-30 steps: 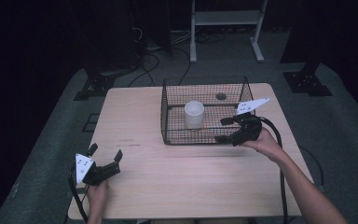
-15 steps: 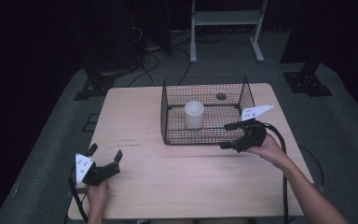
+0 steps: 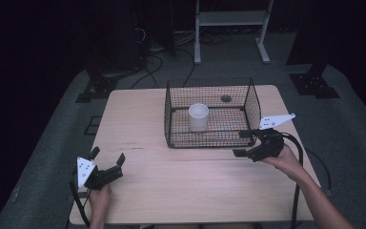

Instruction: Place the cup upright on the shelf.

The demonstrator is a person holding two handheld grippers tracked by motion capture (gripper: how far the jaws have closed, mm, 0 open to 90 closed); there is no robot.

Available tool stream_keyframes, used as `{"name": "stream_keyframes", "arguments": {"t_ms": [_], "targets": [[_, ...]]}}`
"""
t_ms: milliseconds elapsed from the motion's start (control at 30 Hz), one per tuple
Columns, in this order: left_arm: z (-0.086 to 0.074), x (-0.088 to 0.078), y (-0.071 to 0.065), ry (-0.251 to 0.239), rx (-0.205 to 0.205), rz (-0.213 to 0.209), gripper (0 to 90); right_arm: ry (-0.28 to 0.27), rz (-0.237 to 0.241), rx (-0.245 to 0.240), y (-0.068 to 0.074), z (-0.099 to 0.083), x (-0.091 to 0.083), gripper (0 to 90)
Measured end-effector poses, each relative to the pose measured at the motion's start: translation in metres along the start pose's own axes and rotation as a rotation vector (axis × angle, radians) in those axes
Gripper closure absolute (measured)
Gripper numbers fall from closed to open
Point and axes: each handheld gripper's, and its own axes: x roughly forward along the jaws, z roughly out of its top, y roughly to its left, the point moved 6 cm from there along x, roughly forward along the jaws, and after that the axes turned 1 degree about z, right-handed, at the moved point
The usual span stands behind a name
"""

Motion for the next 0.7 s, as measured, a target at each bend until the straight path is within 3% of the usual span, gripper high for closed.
{"name": "stream_keyframes", "arguments": {"t_ms": [600, 700], "targets": [[0.000, 0.000, 0.000, 0.002, 0.005, -0.002, 0.0, 0.019, -0.042, 0.035, 0.001, -0.039, -0.011, 12.6], [0.000, 0.000, 0.000, 0.001, 0.003, -0.002, 0.0, 0.000, -0.050, 0.041, 0.004, -0.045, -0.015, 12.6]]}}
